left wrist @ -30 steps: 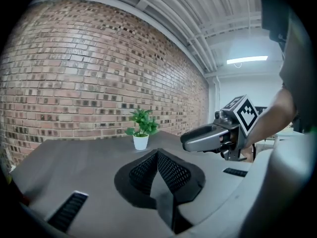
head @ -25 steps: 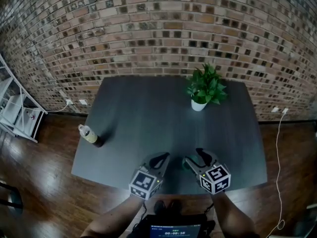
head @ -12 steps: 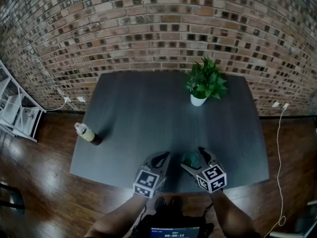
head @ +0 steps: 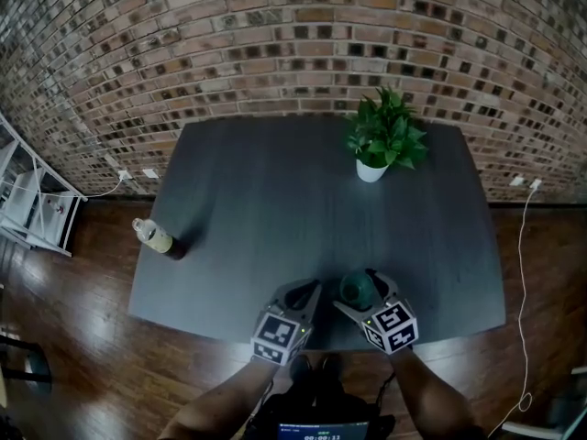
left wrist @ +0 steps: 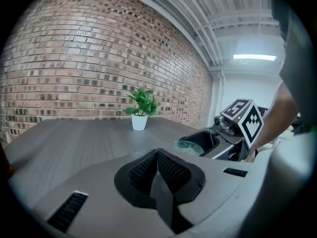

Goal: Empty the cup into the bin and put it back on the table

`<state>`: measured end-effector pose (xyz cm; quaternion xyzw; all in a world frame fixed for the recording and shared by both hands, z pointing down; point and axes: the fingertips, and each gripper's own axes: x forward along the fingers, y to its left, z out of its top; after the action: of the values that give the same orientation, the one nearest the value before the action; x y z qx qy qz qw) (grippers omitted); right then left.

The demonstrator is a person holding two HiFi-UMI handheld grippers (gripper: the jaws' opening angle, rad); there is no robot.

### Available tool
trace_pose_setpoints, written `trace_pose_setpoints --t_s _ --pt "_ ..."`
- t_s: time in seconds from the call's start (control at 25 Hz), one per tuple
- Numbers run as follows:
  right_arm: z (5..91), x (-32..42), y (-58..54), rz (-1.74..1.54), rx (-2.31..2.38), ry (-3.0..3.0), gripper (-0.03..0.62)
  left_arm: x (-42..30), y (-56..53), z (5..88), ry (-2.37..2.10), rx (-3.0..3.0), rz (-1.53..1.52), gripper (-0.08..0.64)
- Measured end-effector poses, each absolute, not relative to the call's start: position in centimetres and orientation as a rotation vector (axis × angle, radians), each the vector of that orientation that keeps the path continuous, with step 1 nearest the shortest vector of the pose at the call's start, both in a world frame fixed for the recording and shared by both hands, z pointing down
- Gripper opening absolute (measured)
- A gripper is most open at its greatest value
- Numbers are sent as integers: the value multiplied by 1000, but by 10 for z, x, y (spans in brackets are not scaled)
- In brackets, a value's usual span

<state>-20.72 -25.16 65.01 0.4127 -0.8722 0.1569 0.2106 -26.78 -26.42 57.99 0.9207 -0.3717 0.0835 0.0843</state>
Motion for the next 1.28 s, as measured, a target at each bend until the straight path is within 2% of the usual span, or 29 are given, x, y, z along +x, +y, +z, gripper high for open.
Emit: trace_pose_setpoints --t_s 0.52,0.64,1.08,1.16,1.28 --pt "663 -208 -254 408 1146 -2404 448 -264 -256 590 -1100 2730 271 2" --pt "660 -209 -257 392 1167 -2411 408 -267 -256 594 -1114 2713 268 2" --pt "647 -207 -249 366 1196 -2417 399 -276 -263 598 -1162 2677 268 2" --pt "636 -203 -246 376 1214 -2422 399 -274 -262 591 -1159 2679 257 66" --pt "617 -198 -242 376 1236 -2435 399 -273 -266 575 -1169 2683 233 66"
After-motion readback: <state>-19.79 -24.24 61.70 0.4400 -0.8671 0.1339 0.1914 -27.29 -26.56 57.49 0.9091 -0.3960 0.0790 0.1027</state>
